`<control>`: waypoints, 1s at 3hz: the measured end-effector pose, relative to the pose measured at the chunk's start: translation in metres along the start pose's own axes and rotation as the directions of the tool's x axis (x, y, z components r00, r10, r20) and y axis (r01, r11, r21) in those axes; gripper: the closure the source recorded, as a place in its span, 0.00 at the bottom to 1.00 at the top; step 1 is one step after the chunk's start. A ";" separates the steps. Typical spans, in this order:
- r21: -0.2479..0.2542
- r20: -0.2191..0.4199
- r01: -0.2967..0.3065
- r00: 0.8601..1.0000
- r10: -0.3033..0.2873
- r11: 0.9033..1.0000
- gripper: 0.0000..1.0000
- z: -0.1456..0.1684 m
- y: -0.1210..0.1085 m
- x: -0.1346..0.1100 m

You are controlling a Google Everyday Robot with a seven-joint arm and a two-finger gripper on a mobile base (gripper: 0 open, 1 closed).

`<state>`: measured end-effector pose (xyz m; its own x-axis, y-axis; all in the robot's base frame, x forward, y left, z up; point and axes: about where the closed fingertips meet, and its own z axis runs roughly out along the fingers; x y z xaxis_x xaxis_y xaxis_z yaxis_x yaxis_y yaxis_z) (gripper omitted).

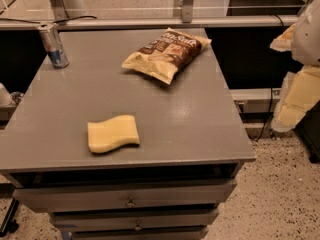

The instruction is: Move brown chip bag near redbull can

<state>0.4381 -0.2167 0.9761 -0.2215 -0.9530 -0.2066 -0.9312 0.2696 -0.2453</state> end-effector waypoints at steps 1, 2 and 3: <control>0.013 0.014 0.004 1.000 -0.004 1.000 0.00 0.000 -0.003 -0.003; 0.014 0.016 0.005 1.000 -0.005 1.000 0.00 0.000 -0.004 -0.003; 0.019 0.078 0.019 0.997 -0.020 1.000 0.00 0.025 -0.019 -0.015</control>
Offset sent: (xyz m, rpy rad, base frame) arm 0.0801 0.0320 -0.0441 0.1904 -0.1057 0.1295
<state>0.4666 -0.2045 0.9607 -0.1792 -0.9447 -0.2747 -0.9296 0.2540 -0.2670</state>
